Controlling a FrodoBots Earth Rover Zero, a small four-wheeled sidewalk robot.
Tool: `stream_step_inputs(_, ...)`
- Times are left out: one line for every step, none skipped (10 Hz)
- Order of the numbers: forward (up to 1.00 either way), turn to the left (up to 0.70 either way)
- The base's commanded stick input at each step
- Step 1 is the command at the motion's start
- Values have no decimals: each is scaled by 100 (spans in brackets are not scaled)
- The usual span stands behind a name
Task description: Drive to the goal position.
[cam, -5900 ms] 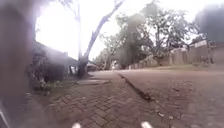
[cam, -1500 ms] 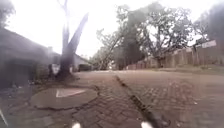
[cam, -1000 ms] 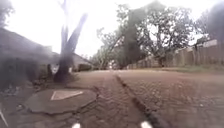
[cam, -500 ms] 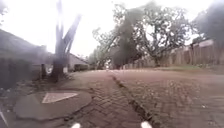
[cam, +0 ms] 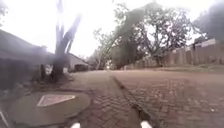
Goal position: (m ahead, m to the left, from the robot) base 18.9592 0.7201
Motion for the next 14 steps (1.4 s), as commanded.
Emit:
stream_step_inputs(30,-17)
stream_step_inputs(30,-42)
stream_step_inputs(30,26)
stream_step_inputs(30,13)
stream_step_inputs(30,0)
stream_step_inputs(30,15)
stream_step_inputs(30,13)
stream_step_inputs(30,14)
stream_step_inputs(30,17)
stream_step_inputs(30,20)
stream_step_inputs(30,19)
stream_step_inputs(30,19)
stream_step_inputs(30,19)
stream_step_inputs(30,19)
